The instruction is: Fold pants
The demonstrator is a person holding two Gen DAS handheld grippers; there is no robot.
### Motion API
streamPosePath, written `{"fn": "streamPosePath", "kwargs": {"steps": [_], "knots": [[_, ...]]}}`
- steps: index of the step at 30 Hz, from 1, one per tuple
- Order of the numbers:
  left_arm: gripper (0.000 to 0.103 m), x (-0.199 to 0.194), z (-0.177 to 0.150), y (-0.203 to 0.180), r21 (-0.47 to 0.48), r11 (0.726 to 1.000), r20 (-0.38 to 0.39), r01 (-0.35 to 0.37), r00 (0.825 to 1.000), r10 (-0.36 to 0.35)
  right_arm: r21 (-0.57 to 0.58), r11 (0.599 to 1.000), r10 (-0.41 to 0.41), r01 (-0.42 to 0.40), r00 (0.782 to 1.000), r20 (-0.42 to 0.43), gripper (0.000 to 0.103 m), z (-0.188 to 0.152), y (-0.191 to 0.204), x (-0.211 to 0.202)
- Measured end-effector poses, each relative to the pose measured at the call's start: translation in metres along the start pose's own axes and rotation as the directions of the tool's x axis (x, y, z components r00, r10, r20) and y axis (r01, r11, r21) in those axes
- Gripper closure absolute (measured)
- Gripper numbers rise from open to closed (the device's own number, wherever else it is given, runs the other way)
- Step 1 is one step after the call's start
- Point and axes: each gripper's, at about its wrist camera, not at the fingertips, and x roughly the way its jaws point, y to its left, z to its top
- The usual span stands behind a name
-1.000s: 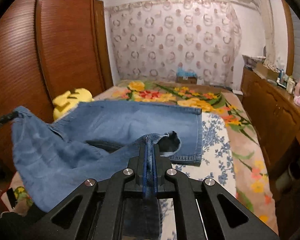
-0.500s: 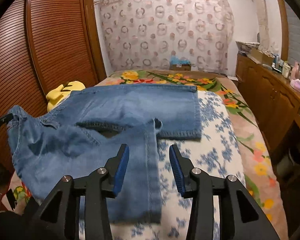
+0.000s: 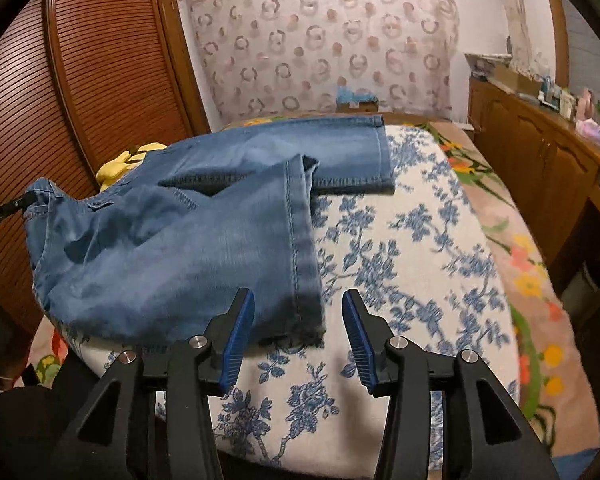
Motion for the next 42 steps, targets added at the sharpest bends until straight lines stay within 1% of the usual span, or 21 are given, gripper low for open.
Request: {"fn": "streamPosePath", "kwargs": {"steps": [2,9,16,18,19,20,21,22,23,25,28,30,34,36,39,42], "knots": [[0.089,0.000,-0.001,-0.001,-0.003,1.000,0.000,-0.001,1.000,0.001,-0.001,1.000,0.004,-0.004,1.000,-0.009,0.055,0.008,-0.001,0.007],[0.089,0.001,-0.008,-0.001,-0.012,1.000,-0.007,-0.011,1.000,0.011,0.021,1.000,0.011,-0.011,1.000,-0.022,0.055,0.012,-0.008,0.028],[0.089,0.006,-0.008,0.004,-0.018,1.000,-0.019,-0.016,1.000,0.015,0.024,0.999,0.043,-0.042,0.998,-0.037,0.056,0.005,-0.005,0.034],[0.089,0.006,-0.007,0.005,-0.019,1.000,-0.020,-0.016,1.000,0.016,0.021,0.999,0.048,-0.047,0.998,-0.035,0.068,0.005,-0.003,0.036],[0.089,0.006,-0.007,0.004,-0.019,1.000,-0.019,-0.017,1.000,0.016,0.020,0.999,0.048,-0.048,0.998,-0.034,0.072,0.005,-0.003,0.035],[0.089,0.006,-0.007,0.004,-0.019,1.000,-0.017,-0.017,1.000,0.016,0.021,0.998,0.054,-0.053,0.998,-0.030,0.082,0.005,-0.004,0.035],[0.089,0.006,-0.007,0.004,-0.020,1.000,-0.013,-0.016,1.000,0.016,0.026,0.997,0.074,-0.073,0.997,-0.027,0.088,0.005,-0.005,0.033],[0.089,0.006,-0.006,0.005,-0.022,1.000,-0.008,-0.017,1.000,0.017,0.029,0.996,0.090,-0.089,0.996,-0.020,0.089,0.005,-0.005,0.032],[0.089,0.005,-0.005,0.005,-0.025,0.999,0.001,-0.019,1.000,0.019,0.029,0.995,0.093,-0.093,0.996,-0.005,0.091,0.005,-0.005,0.028],[0.089,0.002,-0.002,0.008,-0.032,0.999,0.021,-0.025,0.999,0.026,0.018,0.995,0.095,-0.095,0.995,0.023,0.093,0.010,-0.004,0.018],[0.089,-0.006,0.009,0.013,-0.039,0.999,0.058,-0.036,0.998,0.038,0.014,0.997,0.076,-0.078,0.992,0.102,0.095,0.023,-0.010,-0.006],[0.089,-0.012,0.019,0.018,-0.049,0.998,0.085,-0.033,0.996,0.037,0.012,0.998,0.060,-0.063,0.985,0.163,0.096,0.036,-0.016,-0.027],[0.089,-0.022,0.038,0.027,-0.063,0.998,0.131,-0.024,0.991,0.033,-0.001,0.999,0.037,-0.038,0.961,0.274,0.096,0.057,-0.024,-0.068],[0.089,-0.023,0.048,0.030,-0.067,0.998,0.148,-0.015,0.989,0.025,-0.020,1.000,0.018,-0.012,0.944,0.329,0.096,0.069,-0.025,-0.088],[0.089,-0.019,0.064,0.029,-0.062,0.998,0.162,-0.010,0.987,0.020,-0.047,0.998,-0.010,0.030,0.929,0.371,0.096,0.087,-0.028,-0.101],[0.089,-0.007,0.077,0.029,-0.053,0.999,0.165,-0.008,0.986,0.016,-0.057,0.996,-0.035,0.061,0.921,0.389,0.097,0.100,-0.033,-0.098]]}}
